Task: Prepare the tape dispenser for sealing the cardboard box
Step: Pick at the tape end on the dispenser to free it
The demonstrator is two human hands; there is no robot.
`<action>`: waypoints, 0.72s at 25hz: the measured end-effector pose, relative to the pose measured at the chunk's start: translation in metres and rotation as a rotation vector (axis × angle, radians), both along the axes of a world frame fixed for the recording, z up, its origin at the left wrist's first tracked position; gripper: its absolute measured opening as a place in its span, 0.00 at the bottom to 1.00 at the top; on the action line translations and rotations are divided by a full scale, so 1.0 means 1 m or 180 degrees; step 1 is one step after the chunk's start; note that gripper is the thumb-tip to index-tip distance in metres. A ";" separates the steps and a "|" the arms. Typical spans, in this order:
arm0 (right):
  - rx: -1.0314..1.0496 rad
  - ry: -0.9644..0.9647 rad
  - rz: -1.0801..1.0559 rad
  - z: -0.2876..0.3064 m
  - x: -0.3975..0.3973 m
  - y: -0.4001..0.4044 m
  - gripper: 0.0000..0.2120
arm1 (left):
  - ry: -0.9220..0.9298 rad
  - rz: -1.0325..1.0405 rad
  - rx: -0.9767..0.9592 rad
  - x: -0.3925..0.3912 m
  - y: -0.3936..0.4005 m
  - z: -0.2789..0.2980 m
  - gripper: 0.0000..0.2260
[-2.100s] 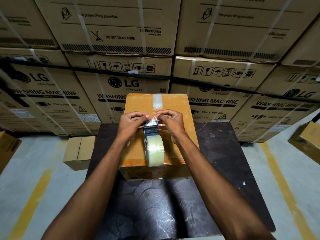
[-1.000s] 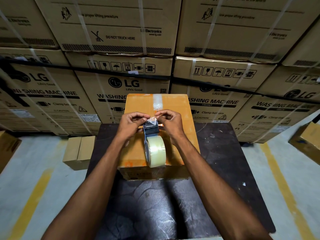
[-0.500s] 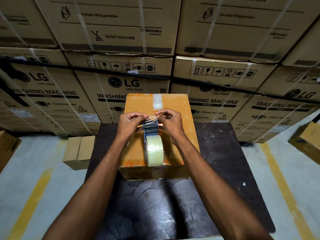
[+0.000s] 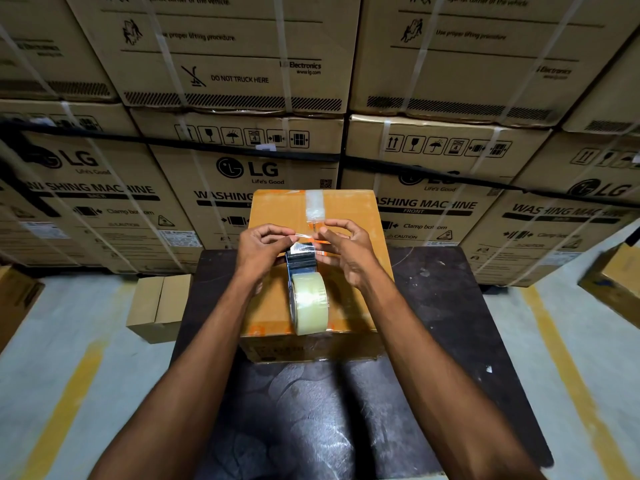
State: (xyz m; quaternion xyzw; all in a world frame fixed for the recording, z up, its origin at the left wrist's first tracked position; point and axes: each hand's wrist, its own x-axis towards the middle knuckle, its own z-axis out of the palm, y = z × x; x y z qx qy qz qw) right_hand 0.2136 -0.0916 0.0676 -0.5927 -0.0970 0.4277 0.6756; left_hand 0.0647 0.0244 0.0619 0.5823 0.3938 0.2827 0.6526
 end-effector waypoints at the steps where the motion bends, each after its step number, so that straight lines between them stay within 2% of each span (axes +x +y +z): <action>1: -0.0015 0.0009 0.0034 0.000 0.001 0.000 0.14 | -0.0004 -0.0001 0.0008 0.000 -0.001 0.000 0.07; 5: -0.0206 -0.0551 0.0432 0.003 -0.003 0.005 0.16 | -0.0019 0.0025 0.0060 0.000 -0.002 0.002 0.06; 8: -0.0280 -0.0969 0.0484 0.004 -0.008 0.009 0.13 | -0.0016 0.0025 0.0140 -0.001 -0.004 0.003 0.06; 13: -0.0294 -0.1175 0.0338 -0.002 -0.011 0.014 0.04 | -0.0044 0.0065 0.0133 -0.001 -0.005 0.003 0.07; 18: -0.0261 -0.1301 0.0216 -0.007 -0.011 0.016 0.04 | 0.0117 0.0028 0.0027 0.001 -0.004 0.005 0.11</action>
